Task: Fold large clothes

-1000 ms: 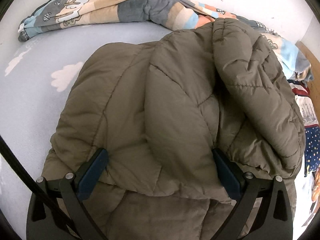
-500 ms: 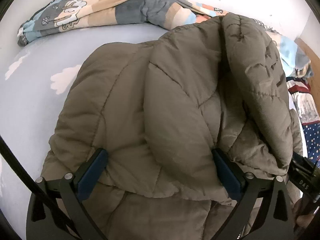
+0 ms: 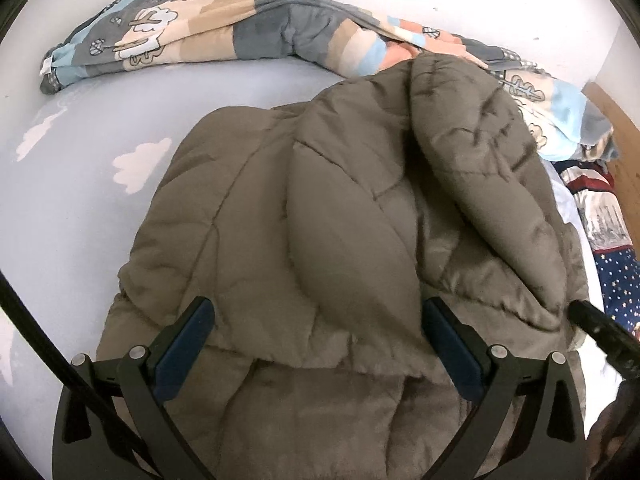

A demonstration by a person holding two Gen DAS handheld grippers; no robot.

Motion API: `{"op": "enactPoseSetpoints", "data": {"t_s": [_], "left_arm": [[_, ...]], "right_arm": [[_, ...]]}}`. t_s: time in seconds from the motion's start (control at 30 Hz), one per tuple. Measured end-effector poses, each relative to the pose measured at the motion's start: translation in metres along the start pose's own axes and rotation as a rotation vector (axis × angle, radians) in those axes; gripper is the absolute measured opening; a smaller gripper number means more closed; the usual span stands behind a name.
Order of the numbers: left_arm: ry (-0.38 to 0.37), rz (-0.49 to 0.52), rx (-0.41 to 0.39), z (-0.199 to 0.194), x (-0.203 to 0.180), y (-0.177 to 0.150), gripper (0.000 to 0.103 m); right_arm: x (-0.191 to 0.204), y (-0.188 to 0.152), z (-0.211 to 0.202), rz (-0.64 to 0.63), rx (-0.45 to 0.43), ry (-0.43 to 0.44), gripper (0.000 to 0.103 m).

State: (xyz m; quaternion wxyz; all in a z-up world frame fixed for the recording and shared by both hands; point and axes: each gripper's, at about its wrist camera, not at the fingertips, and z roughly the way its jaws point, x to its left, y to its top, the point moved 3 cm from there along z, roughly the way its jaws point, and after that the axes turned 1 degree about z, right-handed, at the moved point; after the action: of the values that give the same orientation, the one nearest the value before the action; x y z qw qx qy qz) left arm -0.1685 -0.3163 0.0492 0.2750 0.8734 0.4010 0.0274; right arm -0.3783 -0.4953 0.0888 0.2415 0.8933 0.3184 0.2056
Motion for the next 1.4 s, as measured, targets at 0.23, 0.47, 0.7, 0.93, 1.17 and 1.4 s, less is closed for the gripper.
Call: {"op": "enactPoseSetpoints", "data": {"t_s": [0.23, 0.47, 0.7, 0.93, 1.17, 1.4], "left_arm": [[-0.031, 0.033, -0.05, -0.024, -0.015, -0.007, 0.103], [0.014, 0.1, 0.011, -0.001, -0.021, -0.014, 0.103], [0.022, 0.092, 0.042, 0.014, -0.022, -0.014, 0.103], [0.011, 0.074, -0.001, -0.021, -0.024, -0.014, 0.103], [0.011, 0.16, -0.123, -0.094, -0.034, -0.046, 0.103], [0.0, 0.262, -0.117, -0.137, -0.049, -0.134, 0.103]], "right_arm": [[0.035, 0.002, -0.041, -0.017, -0.098, 0.059, 0.07], [0.055, -0.008, -0.002, -0.089, -0.035, -0.007, 0.07], [0.044, -0.018, 0.025, -0.11, 0.023, -0.024, 0.071], [0.038, -0.016, -0.01, -0.035, 0.0, 0.04, 0.072], [0.025, -0.05, -0.084, 0.046, -0.059, 0.056, 0.083], [0.003, -0.146, -0.134, 0.067, -0.029, 0.025, 0.083]]}}
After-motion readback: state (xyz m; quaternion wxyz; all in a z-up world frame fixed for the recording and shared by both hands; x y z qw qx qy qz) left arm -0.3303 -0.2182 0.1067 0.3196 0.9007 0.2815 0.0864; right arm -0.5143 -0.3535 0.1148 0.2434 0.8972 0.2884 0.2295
